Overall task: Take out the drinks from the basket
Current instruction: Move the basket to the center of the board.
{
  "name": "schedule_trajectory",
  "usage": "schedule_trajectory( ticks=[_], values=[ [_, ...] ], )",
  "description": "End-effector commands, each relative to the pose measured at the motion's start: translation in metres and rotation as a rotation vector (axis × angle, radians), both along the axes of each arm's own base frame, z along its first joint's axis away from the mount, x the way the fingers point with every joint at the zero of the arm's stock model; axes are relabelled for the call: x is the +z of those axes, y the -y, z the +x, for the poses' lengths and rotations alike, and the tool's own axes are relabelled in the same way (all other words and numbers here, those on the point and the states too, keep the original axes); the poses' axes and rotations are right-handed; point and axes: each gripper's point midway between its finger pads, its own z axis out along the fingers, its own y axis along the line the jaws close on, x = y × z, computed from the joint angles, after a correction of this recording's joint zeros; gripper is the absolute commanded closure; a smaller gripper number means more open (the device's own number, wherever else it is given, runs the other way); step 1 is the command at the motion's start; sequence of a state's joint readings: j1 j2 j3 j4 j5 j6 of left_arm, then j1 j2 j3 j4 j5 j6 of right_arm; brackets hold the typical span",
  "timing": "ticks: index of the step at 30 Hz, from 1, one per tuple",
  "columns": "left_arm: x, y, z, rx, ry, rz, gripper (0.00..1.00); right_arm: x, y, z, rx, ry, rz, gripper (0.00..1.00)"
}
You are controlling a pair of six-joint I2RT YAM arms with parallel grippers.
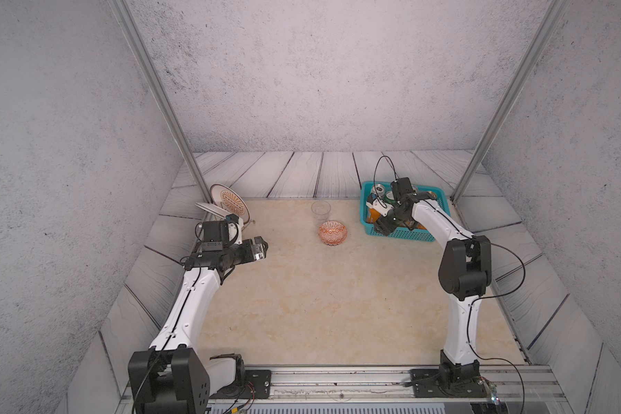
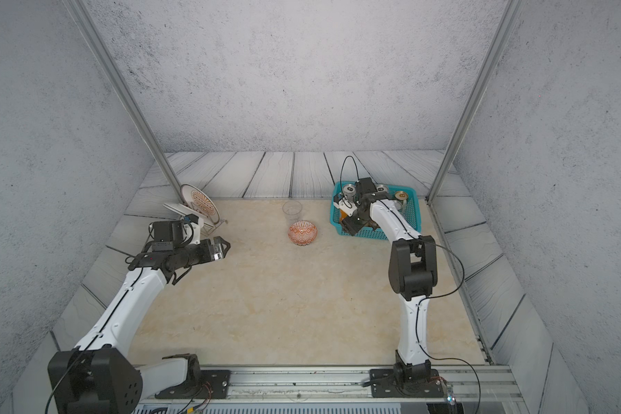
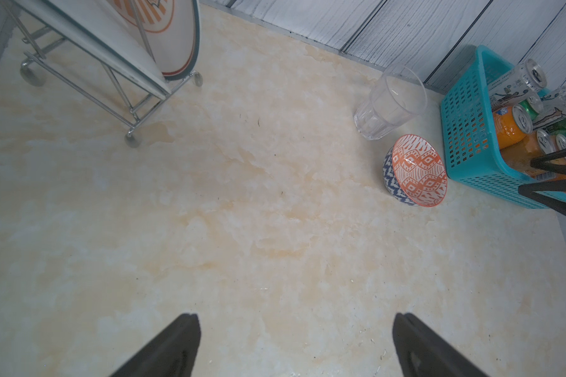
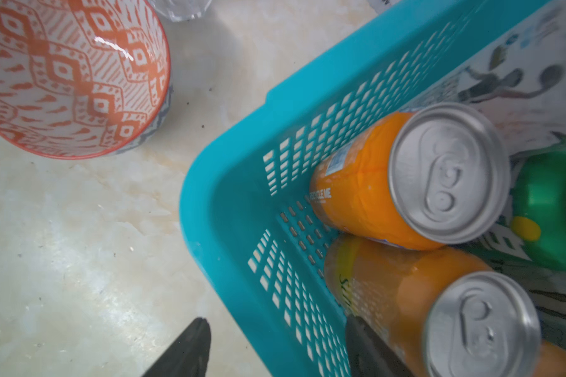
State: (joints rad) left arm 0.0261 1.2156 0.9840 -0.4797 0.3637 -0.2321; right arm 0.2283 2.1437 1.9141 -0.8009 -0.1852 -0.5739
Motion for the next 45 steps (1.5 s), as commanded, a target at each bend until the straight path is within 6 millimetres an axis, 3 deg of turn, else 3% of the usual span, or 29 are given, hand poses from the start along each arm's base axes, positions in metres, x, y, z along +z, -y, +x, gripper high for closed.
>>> schedule_trajectory(
  ticks=[1, 13, 28, 45],
  values=[
    [-0.007, 0.001, -0.002, -0.006, -0.024, -0.007, 0.01, -0.02, -0.004, -0.004, 0.035, -0.063, -0.047, 0.32],
    [-0.01, 0.001, -0.001, -0.004, -0.038, -0.02, 0.01, -0.045, -0.009, -0.009, 0.06, -0.11, -0.092, 0.47],
    [-0.008, 0.001, -0.001, -0.003, -0.034, -0.029, 0.01, -0.029, -0.007, -0.022, 0.099, -0.061, -0.113, 0.71],
    [-0.007, 0.001, -0.001, -0.002, -0.036, -0.038, 0.01, -0.021, -0.014, -0.057, 0.173, -0.069, -0.115, 0.8]
  ],
)
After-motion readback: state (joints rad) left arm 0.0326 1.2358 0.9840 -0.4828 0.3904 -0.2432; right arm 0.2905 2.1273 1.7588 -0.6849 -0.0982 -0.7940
